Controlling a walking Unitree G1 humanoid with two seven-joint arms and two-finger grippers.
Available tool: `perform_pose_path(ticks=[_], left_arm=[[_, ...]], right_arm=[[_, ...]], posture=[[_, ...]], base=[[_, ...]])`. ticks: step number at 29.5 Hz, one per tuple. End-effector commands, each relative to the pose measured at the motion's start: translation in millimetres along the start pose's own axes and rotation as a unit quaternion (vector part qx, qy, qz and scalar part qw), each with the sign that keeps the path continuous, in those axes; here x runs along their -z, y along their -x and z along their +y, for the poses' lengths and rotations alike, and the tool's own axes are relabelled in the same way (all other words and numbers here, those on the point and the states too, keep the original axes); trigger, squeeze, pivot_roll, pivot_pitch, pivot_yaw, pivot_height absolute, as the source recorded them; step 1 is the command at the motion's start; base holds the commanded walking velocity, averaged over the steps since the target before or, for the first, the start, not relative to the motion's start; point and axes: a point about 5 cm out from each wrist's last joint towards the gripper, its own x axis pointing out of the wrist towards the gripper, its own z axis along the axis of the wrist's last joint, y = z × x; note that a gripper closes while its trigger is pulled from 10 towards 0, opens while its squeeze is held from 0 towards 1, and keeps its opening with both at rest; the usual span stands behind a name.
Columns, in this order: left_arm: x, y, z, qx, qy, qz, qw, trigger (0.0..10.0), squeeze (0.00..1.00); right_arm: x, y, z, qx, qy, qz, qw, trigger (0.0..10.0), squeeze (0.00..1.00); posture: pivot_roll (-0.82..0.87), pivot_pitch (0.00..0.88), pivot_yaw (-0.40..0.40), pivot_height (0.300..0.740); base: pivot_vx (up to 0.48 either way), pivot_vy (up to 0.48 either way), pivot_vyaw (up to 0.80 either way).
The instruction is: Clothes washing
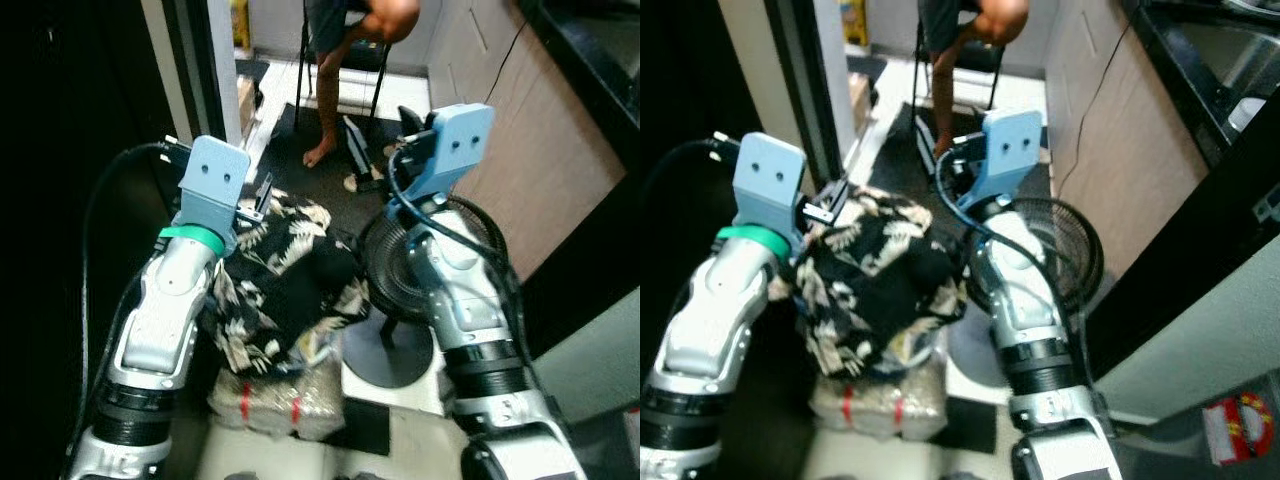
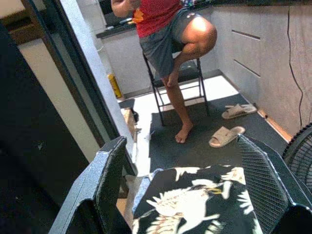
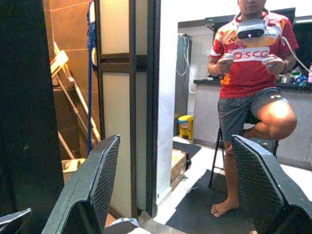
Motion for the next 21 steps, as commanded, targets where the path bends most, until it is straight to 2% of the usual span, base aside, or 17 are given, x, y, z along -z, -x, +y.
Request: perform_pose_path(ticks=[1, 4, 13, 16, 18, 19, 21], left_arm=[[3, 0.8, 1.8, -0.003, -0.004, 0.006, 1.000, 10.0, 0.00], [3, 0.8, 1.9, -0.004, -0.001, 0.003, 1.000, 10.0, 0.00], [2, 0.9, -0.2, 0.003, 0.008, 0.001, 1.000, 10.0, 0.00], [7, 3.0, -6.2, 0.029, 0.020, 0.011, 0.999, 10.0, 0.00], [11, 6.5, -13.2, 0.064, 0.050, 0.019, 0.997, 10.0, 0.00], [11, 6.5, -13.2, 0.064, 0.050, 0.019, 0.997, 10.0, 0.00], [17, 10.5, -20.9, 0.098, 0.059, 0.027, 0.993, 10.0, 0.00]], right_arm=[[1, -1.0, 3.3, -0.006, 0.001, 0.005, 1.000, 10.0, 0.00], [2, -1.1, 3.6, -0.006, 0.001, 0.005, 1.000, 10.0, 0.00], [2, -1.1, 3.7, -0.007, 0.003, 0.006, 1.000, 10.0, 0.00], [2, -0.9, 3.8, -0.008, 0.002, 0.006, 1.000, 10.0, 0.00], [2, -0.7, 3.9, -0.008, 0.002, 0.006, 1.000, 10.0, 0.00], [2, -0.7, 3.9, -0.008, 0.002, 0.006, 1.000, 10.0, 0.00], [3, -0.5, 3.9, -0.009, 0.002, 0.008, 1.000, 10.0, 0.00]], posture=[[0.07, 0.000, -0.014, 0.740], [0.07, 0.000, -0.013, 0.740], [0.07, 0.000, -0.011, 0.740], [0.07, 0.000, -0.010, 0.740], [0.07, 0.000, -0.011, 0.740], [0.07, 0.000, -0.011, 0.740], [0.07, 0.000, -0.011, 0.740]], base=[[0.341, 0.244, 0.00], [0.334, 0.162, 0.00], [0.000, 0.000, 0.00], [0.000, 0.000, 0.00], [0.000, 0.000, 0.00], [0.000, 0.000, 0.00], [0.000, 0.000, 0.00]])
